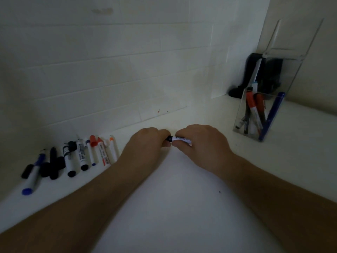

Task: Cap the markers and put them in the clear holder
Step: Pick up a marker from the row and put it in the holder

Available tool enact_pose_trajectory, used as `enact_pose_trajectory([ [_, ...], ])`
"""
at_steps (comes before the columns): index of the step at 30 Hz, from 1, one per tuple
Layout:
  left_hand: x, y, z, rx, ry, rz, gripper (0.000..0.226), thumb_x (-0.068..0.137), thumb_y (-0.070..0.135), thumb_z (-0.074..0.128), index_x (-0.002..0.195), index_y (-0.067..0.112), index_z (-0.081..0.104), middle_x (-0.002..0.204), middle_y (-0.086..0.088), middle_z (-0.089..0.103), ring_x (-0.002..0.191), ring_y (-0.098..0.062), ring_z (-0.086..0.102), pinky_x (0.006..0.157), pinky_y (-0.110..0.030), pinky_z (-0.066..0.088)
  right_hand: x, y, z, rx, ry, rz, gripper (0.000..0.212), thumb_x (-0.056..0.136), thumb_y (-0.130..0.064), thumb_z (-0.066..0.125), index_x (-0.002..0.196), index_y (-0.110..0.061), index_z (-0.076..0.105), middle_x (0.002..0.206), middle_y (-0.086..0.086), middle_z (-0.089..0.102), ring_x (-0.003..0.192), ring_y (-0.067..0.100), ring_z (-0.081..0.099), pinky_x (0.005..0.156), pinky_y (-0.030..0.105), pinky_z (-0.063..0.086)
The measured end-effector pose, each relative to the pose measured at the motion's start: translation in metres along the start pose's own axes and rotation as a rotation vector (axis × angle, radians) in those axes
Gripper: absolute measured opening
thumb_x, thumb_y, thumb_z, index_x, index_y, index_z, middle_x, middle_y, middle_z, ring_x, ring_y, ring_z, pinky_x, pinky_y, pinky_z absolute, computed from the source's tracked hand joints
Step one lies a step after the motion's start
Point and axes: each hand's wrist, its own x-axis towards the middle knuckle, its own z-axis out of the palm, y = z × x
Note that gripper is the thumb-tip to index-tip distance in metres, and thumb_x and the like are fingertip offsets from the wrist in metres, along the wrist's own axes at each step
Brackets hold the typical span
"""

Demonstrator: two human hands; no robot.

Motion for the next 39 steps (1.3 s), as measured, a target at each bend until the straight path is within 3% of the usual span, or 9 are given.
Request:
enact_pose_trajectory([
  [5,-0.001,-0.001,0.004,-0.052,0.045,0.027,0.042,0.091,0.046,0.032,0.094,0.022,0.066,0.075,0.002,0.058,0.073,-0.02,0.055,0.065,-0.036,0.043,0.0,0.005,-0.004,0.058,0.001,-0.045,0.038,0.098,-0.054,0.045,0.082,-0.029,0.068,0.071,-0.007,0.059,0.066,0.01,0.054,0.064,0.037,0.048],
  [11,0.004,-0.002,-0.001,-0.222,0.14,0.014,0.024,0.093,0.045,0.058,0.107,0.032,0.072,0.092,0.009,0.074,0.082,-0.01,0.064,0.075,-0.02,0.046,0.004,0.001,-0.017,-0.004,-0.108,-0.031,0.033,0.102,-0.049,0.042,0.131,-0.041,0.057,0.092,-0.008,0.065,0.086,0.018,0.058,0.074,0.037,0.049],
  [14,0.001,0.004,0.0,-0.386,0.119,-0.06,0.041,0.092,0.038,0.067,0.131,0.035,0.056,0.102,0.015,0.069,0.086,-0.003,0.063,0.079,-0.013,0.045,0.007,-0.001,-0.034,-0.171,-0.097,0.011,0.028,0.104,-0.048,0.036,0.124,-0.044,0.056,0.087,-0.013,0.058,0.09,0.018,0.047,0.075,0.037,0.037],
  [17,-0.001,0.01,0.002,-0.523,0.058,-0.066,0.067,0.09,0.036,0.067,0.146,0.041,0.03,0.106,0.018,0.059,0.086,-0.001,0.061,0.079,-0.021,0.05,0.019,0.004,-0.063,0.054,-0.004,0.201,0.026,0.104,-0.051,0.034,0.119,-0.048,0.054,0.092,-0.003,0.059,0.078,0.019,0.053,0.067,0.031,0.042],
  [19,-0.003,0.011,0.003,-0.478,0.034,0.001,0.066,0.091,0.036,0.065,0.147,0.042,0.03,0.107,0.018,0.056,0.09,-0.002,0.058,0.083,-0.026,0.051,0.029,0.013,-0.089,0.185,0.159,0.247,0.022,0.104,-0.043,0.041,0.122,-0.041,0.054,0.099,0.003,0.062,0.067,0.017,0.057,0.053,0.022,0.044],
  [24,-0.01,0.01,0.008,-0.362,0.04,0.217,0.04,0.094,0.031,0.061,0.132,0.038,0.053,0.109,0.016,0.057,0.099,-0.004,0.053,0.089,-0.022,0.043,0.044,0.039,-0.165,0.016,0.443,0.252,0.021,0.101,-0.02,0.055,0.12,-0.014,0.058,0.106,-0.002,0.053,0.08,0.011,0.051,0.075,0.014,0.037],
  [29,-0.012,0.013,0.013,-0.296,0.03,0.303,0.025,0.093,0.031,0.06,0.116,0.038,0.066,0.11,0.014,0.061,0.103,-0.01,0.055,0.09,-0.023,0.043,0.023,0.078,-0.174,-0.246,0.299,0.339,0.019,0.101,-0.024,0.057,0.111,-0.009,0.06,0.097,0.007,0.062,0.087,0.028,0.06,0.076,0.033,0.043],
  [34,-0.012,0.012,0.014,-0.281,0.02,0.302,0.023,0.093,0.031,0.058,0.113,0.039,0.067,0.106,0.016,0.059,0.101,-0.008,0.054,0.086,-0.019,0.039,0.001,0.093,-0.151,-0.41,0.223,0.41,0.039,0.101,-0.032,0.052,0.137,-0.028,0.038,0.092,0.015,0.065,0.067,0.029,0.058,0.06,0.037,0.053],
  [39,-0.016,0.012,0.012,-0.292,0.028,0.286,0.023,0.092,0.03,0.057,0.11,0.038,0.068,0.104,0.016,0.061,0.1,-0.009,0.055,0.088,-0.027,0.046,-0.009,0.088,-0.141,-0.569,0.138,0.401,0.023,0.102,-0.039,0.044,0.115,-0.023,0.053,0.08,0.005,0.055,0.069,0.022,0.05,0.059,0.035,0.048],
])
